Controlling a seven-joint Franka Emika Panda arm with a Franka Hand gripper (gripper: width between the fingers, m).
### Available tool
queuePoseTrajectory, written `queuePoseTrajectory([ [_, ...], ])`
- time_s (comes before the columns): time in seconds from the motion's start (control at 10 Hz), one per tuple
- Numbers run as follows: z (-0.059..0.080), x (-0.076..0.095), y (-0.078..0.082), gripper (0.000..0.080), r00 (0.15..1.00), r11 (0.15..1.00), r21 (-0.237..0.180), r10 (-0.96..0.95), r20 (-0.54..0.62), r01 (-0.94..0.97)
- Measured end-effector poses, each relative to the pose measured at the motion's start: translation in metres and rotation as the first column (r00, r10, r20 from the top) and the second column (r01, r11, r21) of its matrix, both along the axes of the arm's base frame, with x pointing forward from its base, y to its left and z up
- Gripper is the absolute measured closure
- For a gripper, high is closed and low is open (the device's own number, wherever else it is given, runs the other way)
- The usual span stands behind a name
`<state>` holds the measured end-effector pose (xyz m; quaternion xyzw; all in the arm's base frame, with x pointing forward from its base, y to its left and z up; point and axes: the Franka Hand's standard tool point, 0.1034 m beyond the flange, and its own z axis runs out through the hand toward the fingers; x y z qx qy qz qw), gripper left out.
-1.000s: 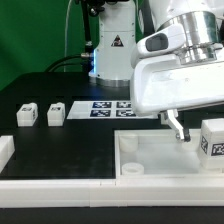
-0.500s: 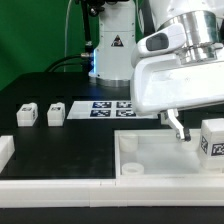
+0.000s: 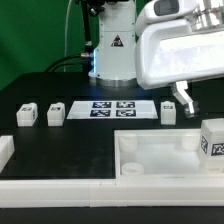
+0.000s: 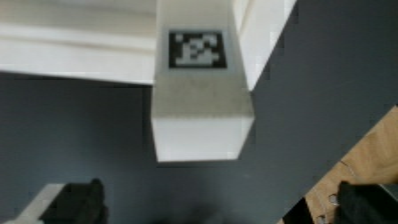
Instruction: Assemble one leg
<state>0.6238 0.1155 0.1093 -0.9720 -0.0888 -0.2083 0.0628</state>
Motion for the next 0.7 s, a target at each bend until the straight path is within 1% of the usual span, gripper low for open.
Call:
queuePoseTrajectory([
  [0.1,0.003,0.001,-0.001,0.0151,0.993,1.000,0.000,0.014,-0.113,-0.014],
  [0.2,0.009,0.008,-0.005,0.0151,0.989,1.000,0.000,0.015,-0.147,-0.015],
  [0.3,0.006,0.000,-0.008,0.0151,0.959,0.999,-0.001,0.034,-0.282,-0.035],
  [0.4,0.007,-0.001,-0.010,0.0151,0.923,0.999,0.003,0.045,-0.381,-0.048],
  [0.5,0.008,-0.003,-0.007,0.0151,0.871,0.998,0.013,0.053,-0.489,-0.054],
  [0.6,0.007,-0.003,0.000,0.0151,0.823,0.999,0.021,0.048,-0.566,-0.044],
  [0.7,0.006,0.004,0.001,0.0151,0.830,0.999,0.025,0.053,-0.555,-0.047],
])
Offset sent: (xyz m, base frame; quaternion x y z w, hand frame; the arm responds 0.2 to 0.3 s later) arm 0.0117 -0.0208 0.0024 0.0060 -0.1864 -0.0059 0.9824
